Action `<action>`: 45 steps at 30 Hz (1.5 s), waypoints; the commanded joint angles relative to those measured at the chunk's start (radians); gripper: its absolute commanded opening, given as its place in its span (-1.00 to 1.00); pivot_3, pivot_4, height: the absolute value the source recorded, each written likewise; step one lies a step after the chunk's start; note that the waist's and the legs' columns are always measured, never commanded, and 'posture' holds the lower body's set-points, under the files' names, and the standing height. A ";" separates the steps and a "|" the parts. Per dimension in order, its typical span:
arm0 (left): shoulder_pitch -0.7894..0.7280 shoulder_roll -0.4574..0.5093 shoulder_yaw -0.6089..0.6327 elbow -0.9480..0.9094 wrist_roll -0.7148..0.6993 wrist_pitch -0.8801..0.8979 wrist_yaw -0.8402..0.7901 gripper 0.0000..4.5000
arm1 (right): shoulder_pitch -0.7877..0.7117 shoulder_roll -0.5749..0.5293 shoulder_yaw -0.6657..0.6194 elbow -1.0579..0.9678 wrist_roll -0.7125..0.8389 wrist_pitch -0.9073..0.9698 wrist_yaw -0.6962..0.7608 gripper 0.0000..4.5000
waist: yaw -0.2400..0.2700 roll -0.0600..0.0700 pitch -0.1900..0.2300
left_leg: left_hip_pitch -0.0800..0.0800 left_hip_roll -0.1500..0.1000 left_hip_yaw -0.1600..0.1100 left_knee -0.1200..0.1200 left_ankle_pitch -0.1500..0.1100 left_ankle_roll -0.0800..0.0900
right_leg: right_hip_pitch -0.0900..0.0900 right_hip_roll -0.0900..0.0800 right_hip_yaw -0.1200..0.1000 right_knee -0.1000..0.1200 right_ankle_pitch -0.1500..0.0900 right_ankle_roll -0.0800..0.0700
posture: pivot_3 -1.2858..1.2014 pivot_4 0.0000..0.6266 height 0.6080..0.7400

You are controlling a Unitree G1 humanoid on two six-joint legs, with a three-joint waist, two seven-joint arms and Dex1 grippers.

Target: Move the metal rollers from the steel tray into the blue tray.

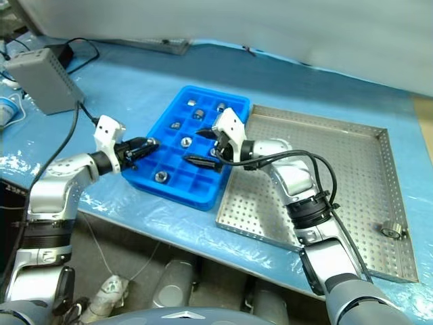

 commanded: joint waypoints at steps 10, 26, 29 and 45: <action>-0.032 0.026 -0.017 0.063 -0.016 -0.037 0.028 -0.27 | 0.040 -0.033 -0.016 -0.082 -0.019 0.015 -0.033 0.85 | -0.003 0.000 0.000 | 0.000 0.000 0.000 0.000 0.001 -0.001 | -0.001 0.001 0.000 0.001 0.000 0.000 | 0.39 -0.52 1.00; -0.164 0.033 -0.092 0.086 -0.122 -0.039 -0.157 0.58 | 0.086 -0.102 -0.094 -0.109 -0.034 0.026 -0.108 0.85 | -0.008 0.000 0.000 | -0.001 0.000 0.000 0.003 0.001 -0.002 | -0.001 0.001 0.001 0.004 0.000 0.000 | 0.28 -0.52 1.00; -0.209 0.011 -0.121 0.102 -0.135 -0.053 -0.197 0.58 | 0.104 -0.128 -0.129 -0.124 -0.033 0.033 -0.133 0.85 | -0.014 0.000 0.000 | 0.000 0.000 0.001 0.004 0.002 -0.003 | -0.001 0.000 0.002 0.005 0.000 0.001 | 0.24 -0.52 1.00; -0.421 -0.174 -0.268 0.367 -0.106 -0.217 -0.391 0.58 | 0.331 -0.121 -0.303 -0.106 -0.111 -0.006 -0.418 0.85 | -0.159 0.000 -0.001 | -0.001 -0.001 0.002 0.007 0.002 -0.003 | -0.002 0.000 0.003 0.005 0.002 0.002 | 0.07 -0.52 1.00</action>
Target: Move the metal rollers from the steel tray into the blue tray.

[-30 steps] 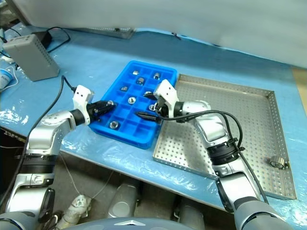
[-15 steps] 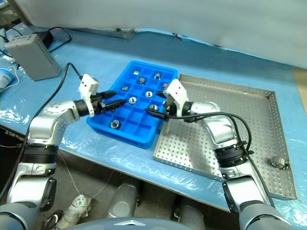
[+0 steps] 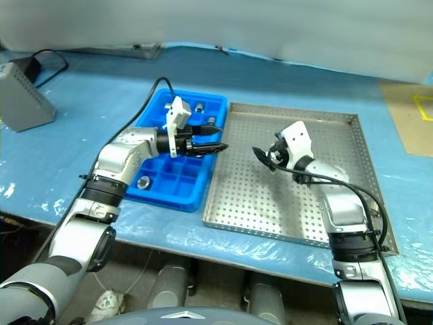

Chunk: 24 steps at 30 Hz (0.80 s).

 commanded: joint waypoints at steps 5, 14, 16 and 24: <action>-0.028 0.013 0.007 0.020 0.009 -0.030 -0.026 0.58 | -0.007 0.041 -0.029 0.069 -0.005 -0.076 -0.055 0.85 | -0.022 0.000 0.000 | 0.000 0.000 0.000 0.000 -0.001 0.002 | 0.000 0.000 0.000 0.000 0.000 -0.001 | 0.08 -0.52 1.00; 0.003 0.023 0.013 -0.015 0.006 -0.002 -0.014 0.58 | -0.073 0.068 0.015 0.245 -0.052 -0.160 -0.053 0.85 | -0.020 0.000 0.000 | 0.000 0.000 0.000 0.005 -0.003 0.007 | 0.002 -0.001 -0.001 0.000 0.000 -0.001 | 0.10 -0.52 1.00; 0.013 0.030 0.015 -0.033 0.000 0.012 -0.015 0.58 | -0.084 0.077 0.017 0.281 -0.057 -0.171 -0.056 0.85 | -0.020 0.000 0.000 | 0.000 0.000 0.000 0.005 -0.003 0.007 | 0.002 -0.001 -0.001 0.000 0.000 -0.001 | 0.11 -0.52 1.00; 0.039 0.048 0.015 -0.075 0.000 0.041 -0.007 0.58 | -0.100 0.112 0.045 0.304 -0.071 -0.193 -0.044 0.85 | -0.020 0.001 0.000 | -0.001 0.001 0.000 0.006 -0.004 0.008 | 0.002 -0.001 -0.001 0.001 0.001 -0.001 | 0.12 -0.52 1.00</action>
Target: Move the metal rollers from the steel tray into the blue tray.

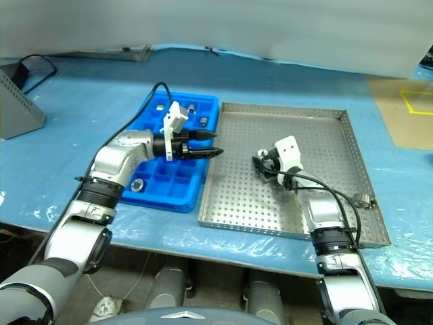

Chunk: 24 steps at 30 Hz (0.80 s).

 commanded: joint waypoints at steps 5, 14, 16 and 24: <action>0.009 0.010 0.012 -0.053 -0.010 0.004 0.013 0.60 | -0.028 0.004 0.013 0.020 -0.035 -0.053 -0.008 0.77 | 0.001 0.000 0.000 | 0.000 0.000 0.000 0.002 0.000 0.000 | 0.001 0.000 0.000 0.001 0.000 0.000 | 0.12 -0.52 1.00; 0.011 0.010 0.008 -0.054 -0.008 0.008 0.021 0.61 | -0.011 -0.004 0.012 0.009 -0.052 -0.057 0.002 -0.20 | 0.000 0.000 0.000 | 0.000 0.000 0.000 0.002 0.000 0.000 | 0.001 0.000 0.000 0.001 0.000 0.000 | 0.12 -0.52 1.00; 0.009 0.012 0.010 -0.050 -0.008 0.008 0.021 0.61 | -0.013 -0.007 0.012 0.009 -0.067 -0.052 -0.017 -0.27 | 0.000 0.000 0.000 | 0.000 0.001 0.000 0.002 -0.001 0.000 | 0.001 0.000 0.000 0.001 0.000 0.000 | 0.12 -0.52 1.00; -0.001 0.052 0.047 -0.037 -0.018 0.002 0.017 0.61 | -0.011 0.003 0.044 -0.174 0.000 0.045 0.096 -0.27 | 0.000 0.000 0.000 | 0.000 0.001 0.000 0.002 -0.001 0.000 | 0.000 0.000 0.000 0.001 0.000 0.000 | 0.14 -0.52 1.00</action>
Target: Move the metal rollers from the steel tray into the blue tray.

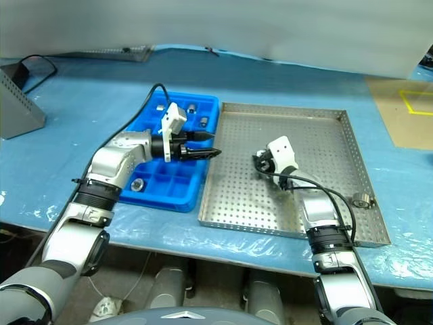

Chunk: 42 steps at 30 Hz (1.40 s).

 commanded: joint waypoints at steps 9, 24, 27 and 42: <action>0.050 0.138 0.134 -0.051 -0.022 -0.031 0.050 0.61 | -0.125 0.020 0.102 -0.280 0.133 0.135 0.197 -0.27 | 0.015 0.000 0.000 | 0.000 0.001 0.000 -0.002 0.000 -0.001 | 0.000 0.000 0.000 0.000 0.000 0.000 | 0.25 -0.52 1.00; 0.310 0.222 0.289 -0.317 -0.079 0.054 0.241 0.61 | -0.301 0.142 0.210 0.010 0.080 -0.023 0.305 -0.27 | 0.085 0.000 0.000 | -0.001 0.001 -0.001 -0.004 0.000 -0.002 | -0.002 0.000 -0.001 -0.001 0.000 0.000 | 0.44 -0.52 1.00; 0.329 0.228 0.296 -0.341 -0.086 0.067 0.259 0.61 | -0.318 0.175 0.228 0.037 0.073 -0.043 0.320 -0.27 | 0.101 0.000 0.000 | -0.001 0.001 -0.001 -0.005 0.000 -0.002 | -0.002 0.000 -0.001 -0.001 0.000 0.000 | 0.45 -0.52 1.00; 0.328 0.223 0.261 -0.370 -0.115 0.099 0.277 0.61 | -0.325 0.222 0.239 0.143 0.022 -0.091 0.285 -0.27 | 0.141 0.000 0.000 | 0.000 0.001 -0.001 -0.007 0.002 -0.005 | -0.003 0.000 0.000 0.000 0.000 0.000 | 0.43 -0.52 1.00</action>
